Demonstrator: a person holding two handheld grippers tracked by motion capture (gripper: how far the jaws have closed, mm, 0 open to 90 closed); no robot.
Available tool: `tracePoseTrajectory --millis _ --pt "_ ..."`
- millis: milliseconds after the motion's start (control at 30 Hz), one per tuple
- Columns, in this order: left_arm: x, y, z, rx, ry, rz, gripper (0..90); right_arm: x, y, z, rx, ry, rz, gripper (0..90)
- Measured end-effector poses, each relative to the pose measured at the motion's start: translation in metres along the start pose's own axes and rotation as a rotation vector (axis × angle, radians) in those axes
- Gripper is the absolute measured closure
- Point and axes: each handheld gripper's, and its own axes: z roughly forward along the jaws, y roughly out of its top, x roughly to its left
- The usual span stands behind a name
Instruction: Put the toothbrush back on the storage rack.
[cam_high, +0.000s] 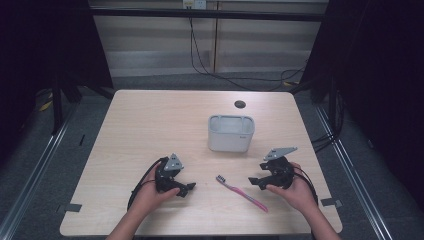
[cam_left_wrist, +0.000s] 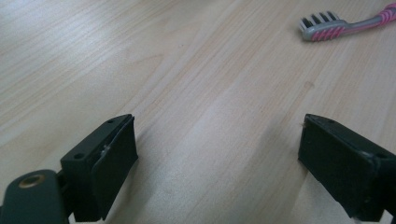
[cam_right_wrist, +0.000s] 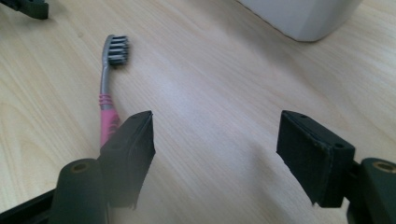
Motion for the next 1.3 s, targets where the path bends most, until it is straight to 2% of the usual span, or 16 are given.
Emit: tracePoseTrajectory --millis 267,433,633,1300 --pt "0.000 0.000 0.000 0.001 0.000 0.003 11.0 0.012 0.011 -0.001 0.013 0.024 -0.039 29.6" --pt "0.000 0.000 0.000 -0.001 -0.001 0.002 11.0 0.020 0.017 0.002 0.048 0.040 -0.057 31.0" --pt "0.000 0.000 0.000 0.000 0.000 0.003 11.0 0.024 0.020 0.006 0.064 0.060 -0.078 32.3" --pt "0.000 0.000 0.000 -0.001 -0.001 0.002 11.0 0.037 0.030 0.011 0.157 0.102 -0.088 43.1"
